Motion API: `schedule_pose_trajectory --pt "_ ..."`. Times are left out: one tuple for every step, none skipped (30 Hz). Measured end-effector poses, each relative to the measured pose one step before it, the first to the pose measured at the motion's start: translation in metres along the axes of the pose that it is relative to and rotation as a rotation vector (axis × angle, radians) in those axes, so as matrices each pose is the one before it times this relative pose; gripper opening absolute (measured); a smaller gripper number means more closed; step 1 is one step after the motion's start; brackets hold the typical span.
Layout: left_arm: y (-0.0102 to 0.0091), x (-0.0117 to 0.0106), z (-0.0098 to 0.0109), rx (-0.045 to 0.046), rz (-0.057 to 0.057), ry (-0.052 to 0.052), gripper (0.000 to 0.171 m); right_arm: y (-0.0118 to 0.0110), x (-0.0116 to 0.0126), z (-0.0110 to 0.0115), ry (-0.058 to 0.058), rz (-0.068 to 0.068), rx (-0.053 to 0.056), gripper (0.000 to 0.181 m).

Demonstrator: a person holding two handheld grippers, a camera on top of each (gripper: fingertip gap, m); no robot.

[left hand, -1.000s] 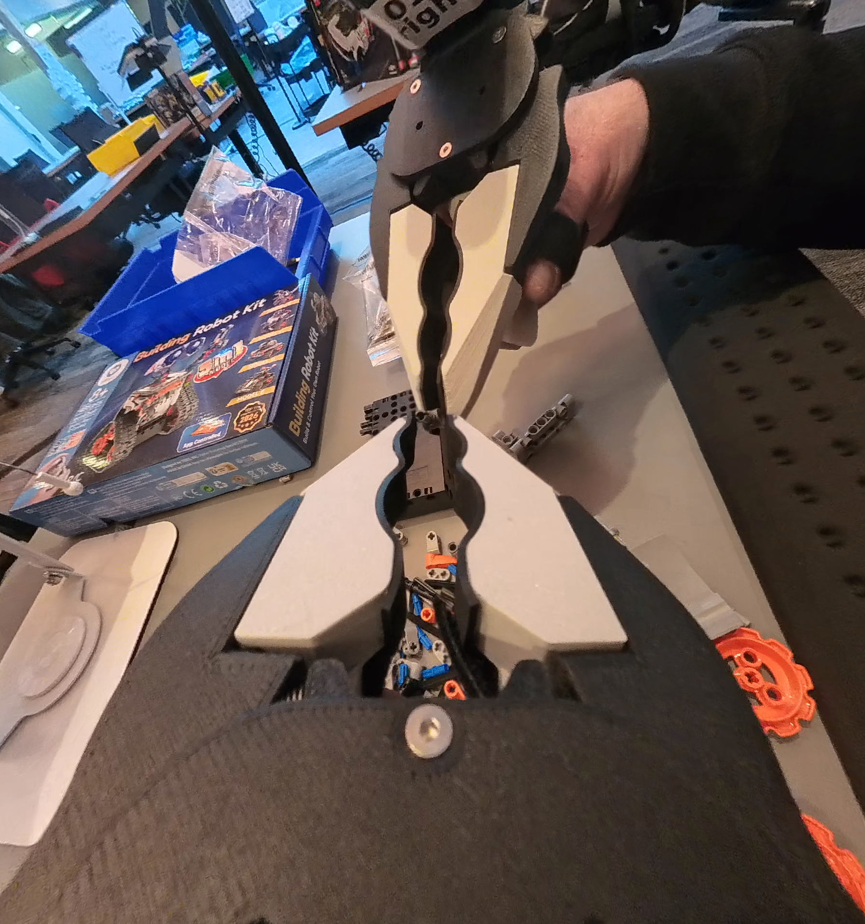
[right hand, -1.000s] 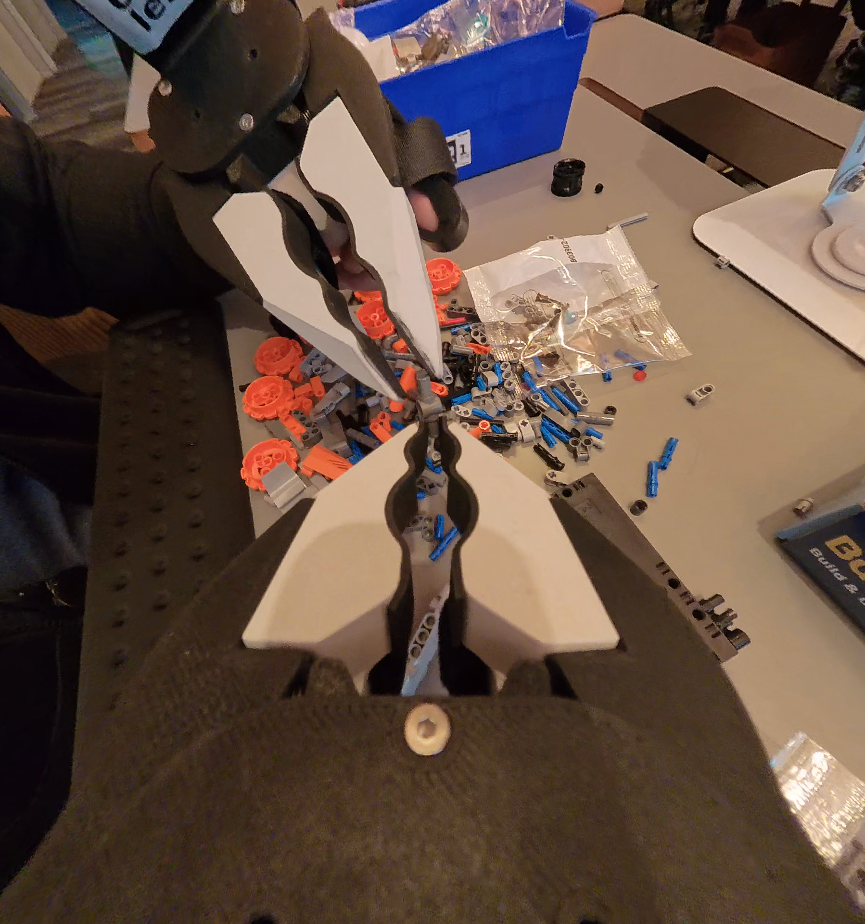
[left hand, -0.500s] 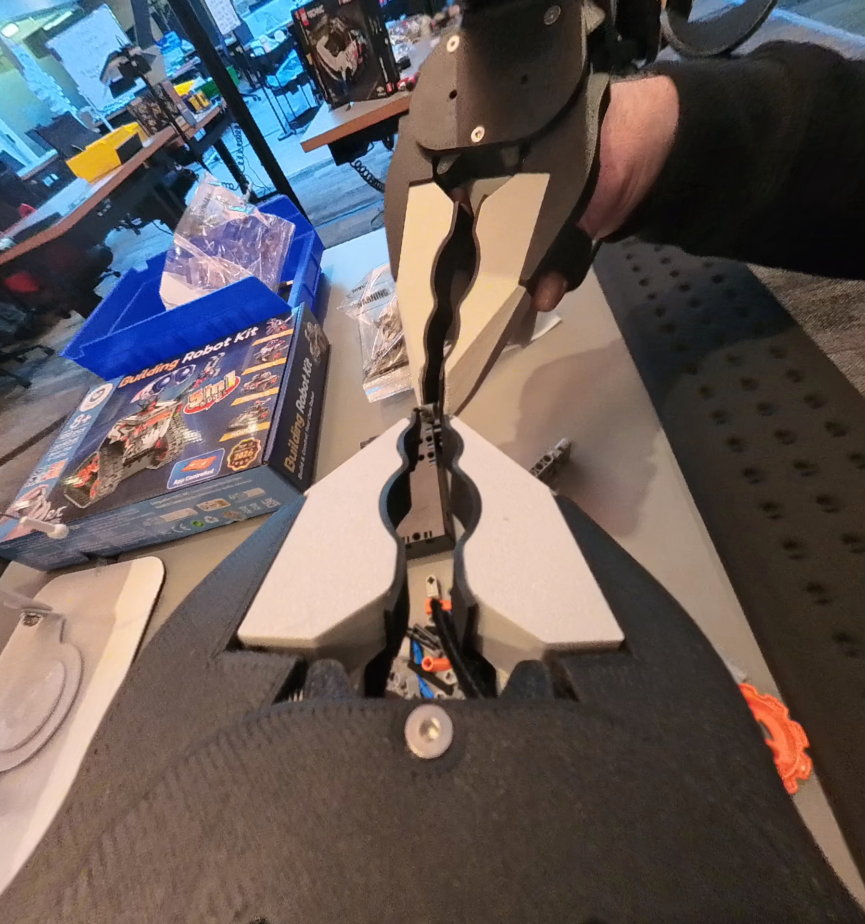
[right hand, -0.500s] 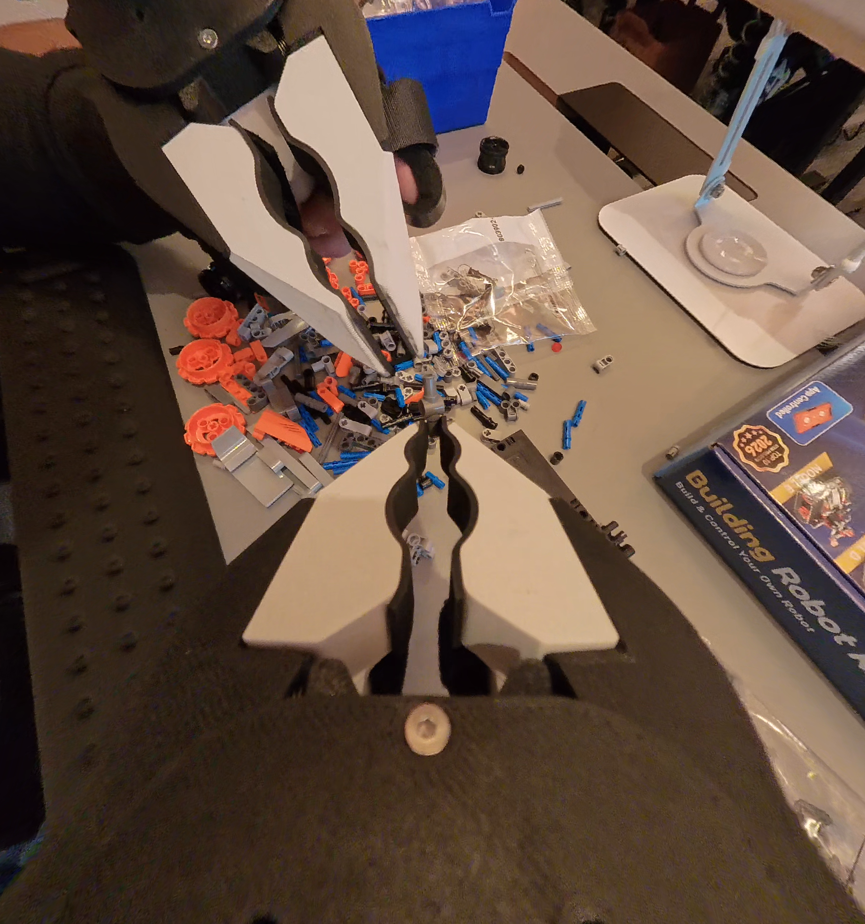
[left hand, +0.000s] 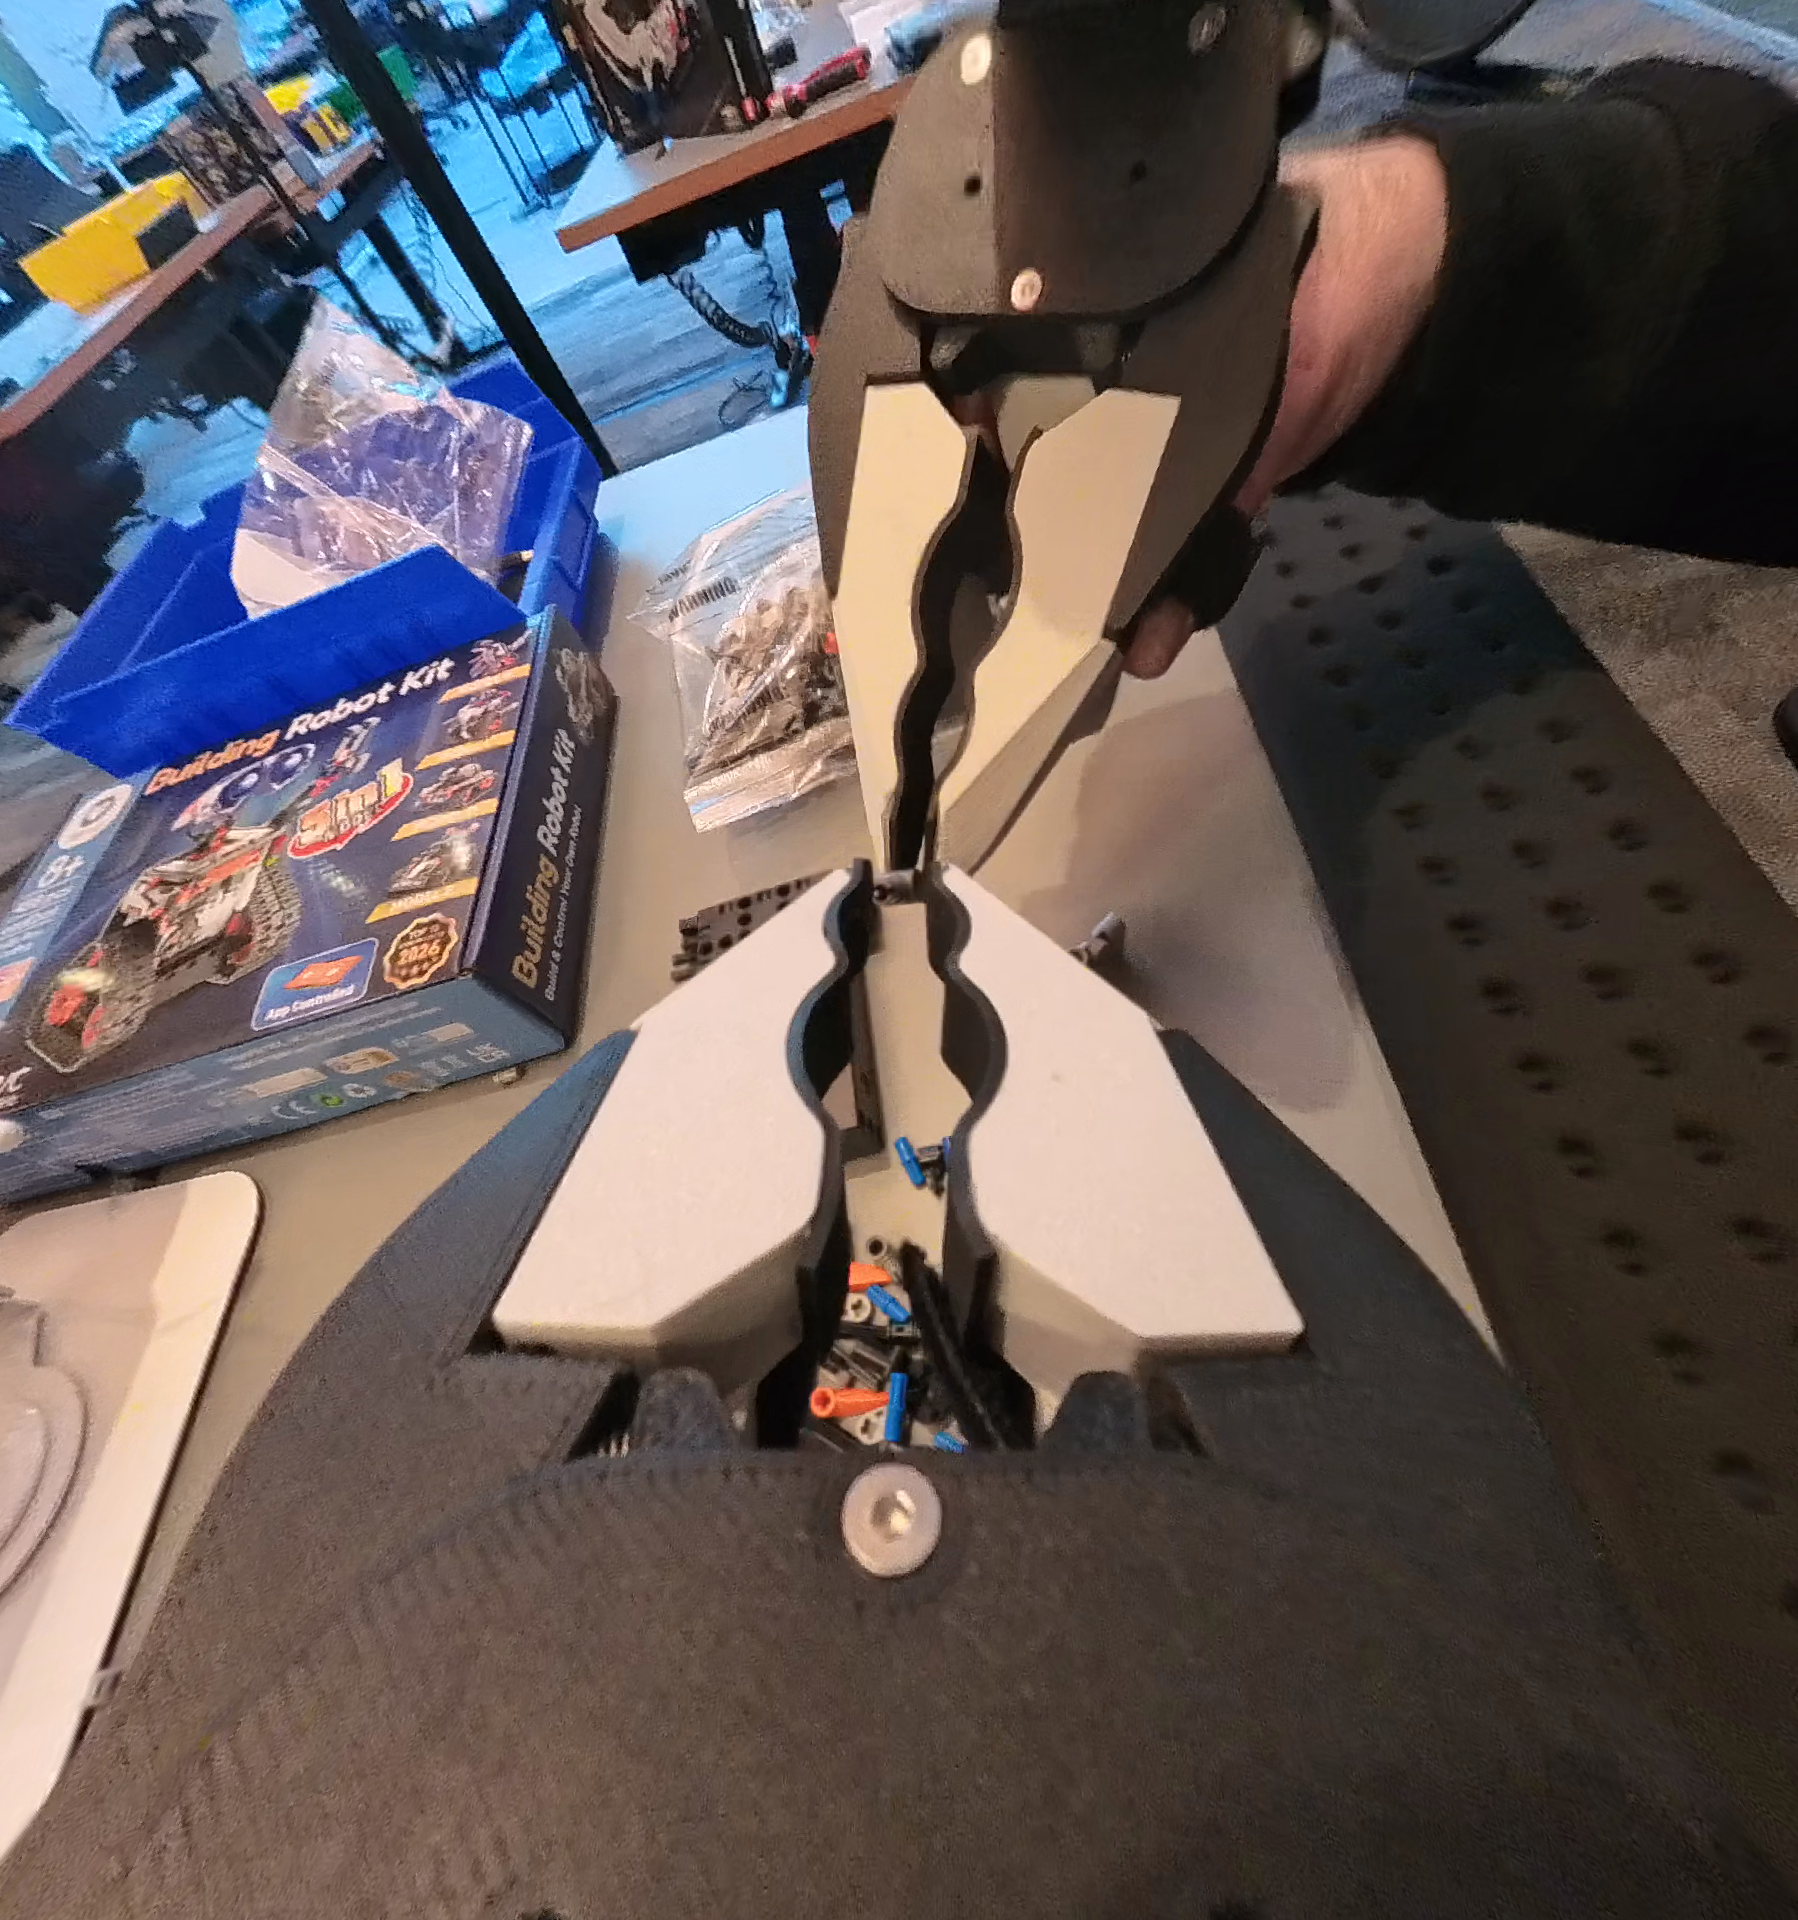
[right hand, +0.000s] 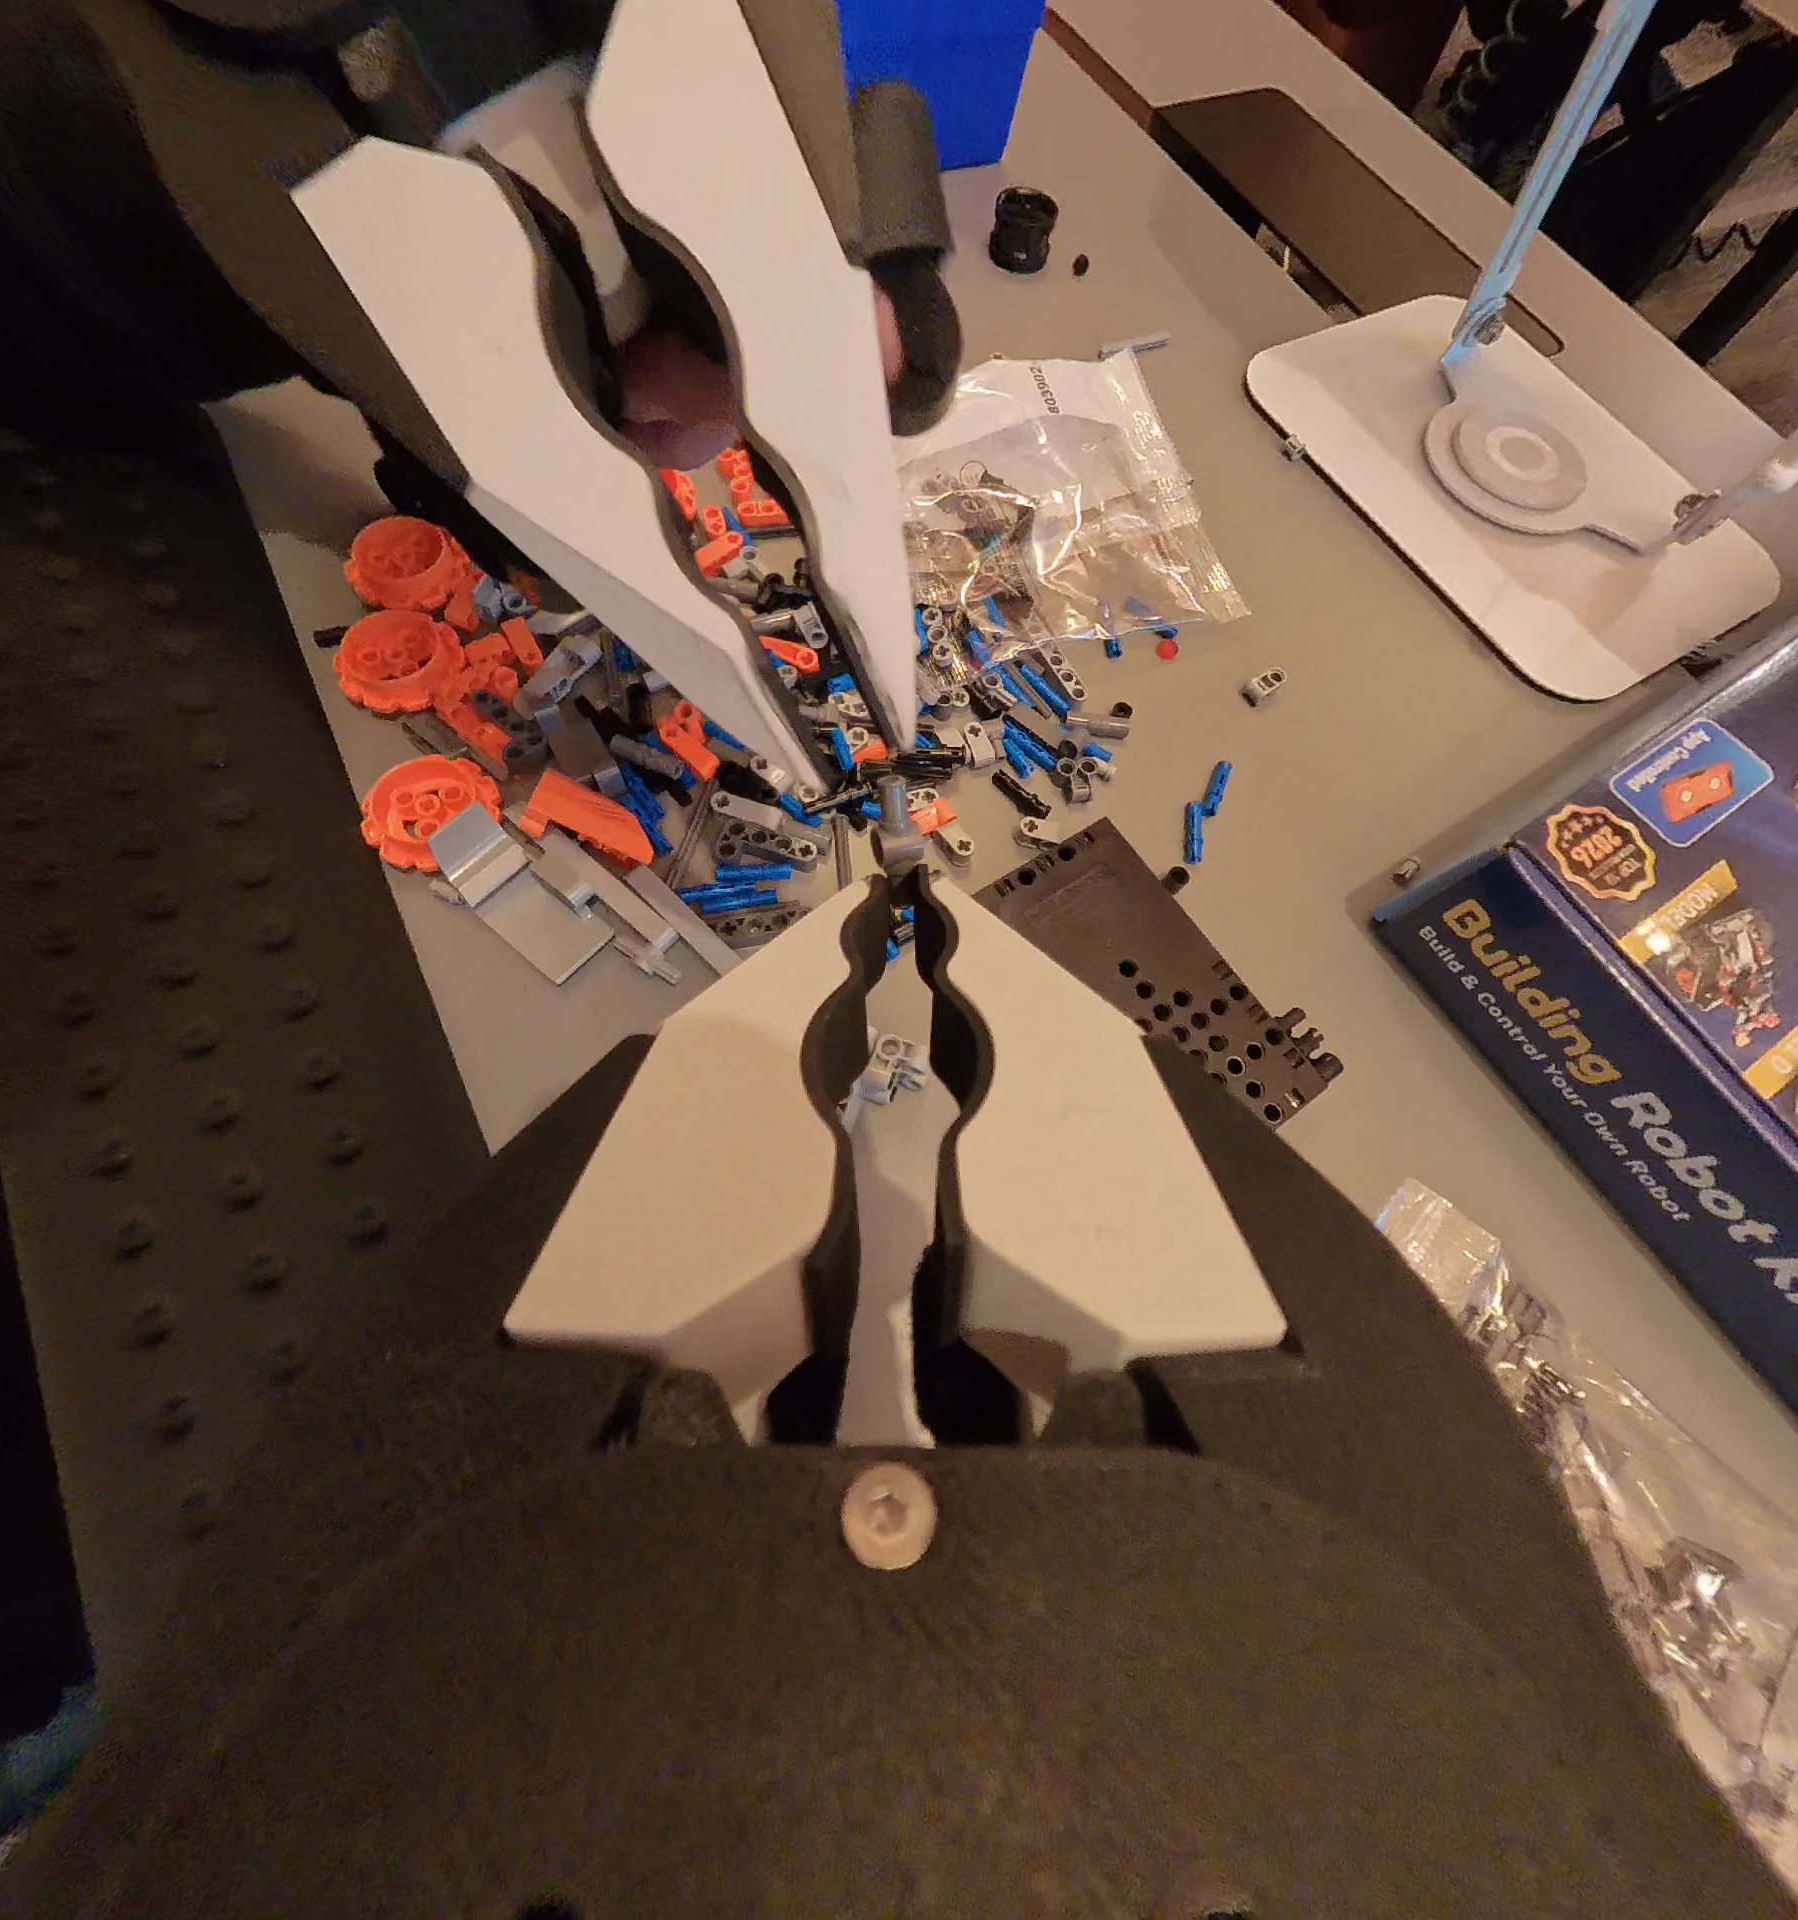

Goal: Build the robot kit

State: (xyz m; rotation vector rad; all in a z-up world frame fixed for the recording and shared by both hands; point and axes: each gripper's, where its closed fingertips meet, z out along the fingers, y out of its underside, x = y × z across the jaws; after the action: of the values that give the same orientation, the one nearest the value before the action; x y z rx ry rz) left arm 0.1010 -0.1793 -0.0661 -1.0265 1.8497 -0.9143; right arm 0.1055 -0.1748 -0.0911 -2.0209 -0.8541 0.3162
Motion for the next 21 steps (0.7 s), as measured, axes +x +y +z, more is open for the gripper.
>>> schedule_pose_trajectory --pt "0.00345 0.00073 0.00266 -0.02457 0.0163 -0.0019 0.008 -0.00058 -0.00165 0.00025 0.0040 -0.0127 -0.0066 0.002" --pt "0.00171 0.00101 0.00154 -0.01085 0.0076 0.0011 0.007 0.00067 -0.00097 0.00021 0.0069 -0.0122 -0.0137 0.002" --pt "-0.00051 0.00074 0.00009 0.00432 -0.0094 0.0072 0.005 0.00079 -0.00026 0.00031 0.0121 -0.0175 -0.0120 0.002" --pt "-0.00003 0.00004 -0.00009 0.00217 -0.0145 0.0054 0.004 -0.00035 -0.00101 0.00000 0.0052 -0.0120 -0.0045 0.002" --pt "0.00132 -0.00023 -0.00003 -0.00587 -0.0036 0.0012 0.003 -0.00068 -0.00094 -0.00015 0.0028 -0.0072 -0.0011 0.002" --pt "0.00067 -0.00023 -0.00001 -0.00319 -0.0007 -0.0024 0.003 0.00039 0.00062 -0.00004 0.0121 -0.0111 -0.0075 0.002" --pt "0.00092 0.00001 0.00031 -0.00506 -0.0057 -0.0009 0.004 0.00052 0.00022 -0.00009 0.0091 -0.0125 -0.0079 0.002" --pt "0.00064 -0.00069 0.00029 -0.00310 -0.0050 -0.0049 0.005 0.00010 -0.00002 -0.00004 0.0064 -0.0100 -0.0059 0.002" --pt "0.00002 -0.00036 -0.00031 0.00055 -0.0034 -0.0035 0.006 -0.00044 0.00034 -0.00011 0.0079 -0.0061 -0.0024 0.002" --pt "0.00045 0.00100 -0.00026 -0.00326 -0.0078 0.0079 0.006 -0.00121 -0.00008 -0.00008 0.0060 -0.0061 0.0027 0.002" --pt "0.00133 0.00133 0.00036 -0.00777 -0.0098 0.0107 0.006 -0.00140 -0.00103 0.00000 0.0010 -0.0064 0.0030 0.002" --pt "0.00002 0.00080 0.00018 0.00244 -0.0043 0.0040 0.005 -0.00035 -0.00034 0.00038 0.0051 -0.0071 -0.0050 0.002" --pt "0.00005 0.00041 0.00016 0.00331 -0.0056 0.0032 0.004 0.00037 0.00046 0.00037 0.0118 -0.0135 -0.0086 0.002" --pt "0.00084 0.00123 0.00011 -0.00226 -0.0069 0.0105 0.004 0.00068 -0.00012 0.00057 0.0055 -0.0088 -0.0090 0.003" --pt "0.00025 0.00058 -0.00019 0.00092 -0.0037 0.0055 0.003 -0.00014 -0.00018 0.00044 0.0032 -0.0041 -0.0018 0.003" --pt "-0.00044 0.00015 -0.00058 0.00457 -0.0051 0.0035 0.003 -0.00062 0.00022 0.00009 0.0037 -0.0012 0.0033 0.003" --pt "-0.00080 -0.00008 -0.00073 0.00880 -0.0093 0.0031 0.002 -0.00136 0.00064 -0.00045 0.0026 0.0042 0.0120 0.003" --pt "-0.00195 -0.00075 -0.00139 0.01869 -0.0102 -0.0014 0.002 -0.00280 0.00100 -0.00134 -0.0024 0.0170 0.0275 0.003" --pt "-0.00387 -0.00112 -0.00245 0.03296 -0.0161 -0.0006 0.002 -0.00492 0.00055 -0.00234 -0.0149 0.0360 0.0467 0.005" --pt "-0.00469 -0.00057 -0.00302 0.03867 -0.0287 0.0091 0.002 -0.00654 -0.00051 -0.00315 -0.0303 0.0520 0.0634 0.008" --pt "-0.00583 0.00029 -0.00360 0.04563 -0.0338 0.0187 0.002 -0.00872 -0.00249 -0.00366 -0.0471 0.0633 0.0830 0.011"
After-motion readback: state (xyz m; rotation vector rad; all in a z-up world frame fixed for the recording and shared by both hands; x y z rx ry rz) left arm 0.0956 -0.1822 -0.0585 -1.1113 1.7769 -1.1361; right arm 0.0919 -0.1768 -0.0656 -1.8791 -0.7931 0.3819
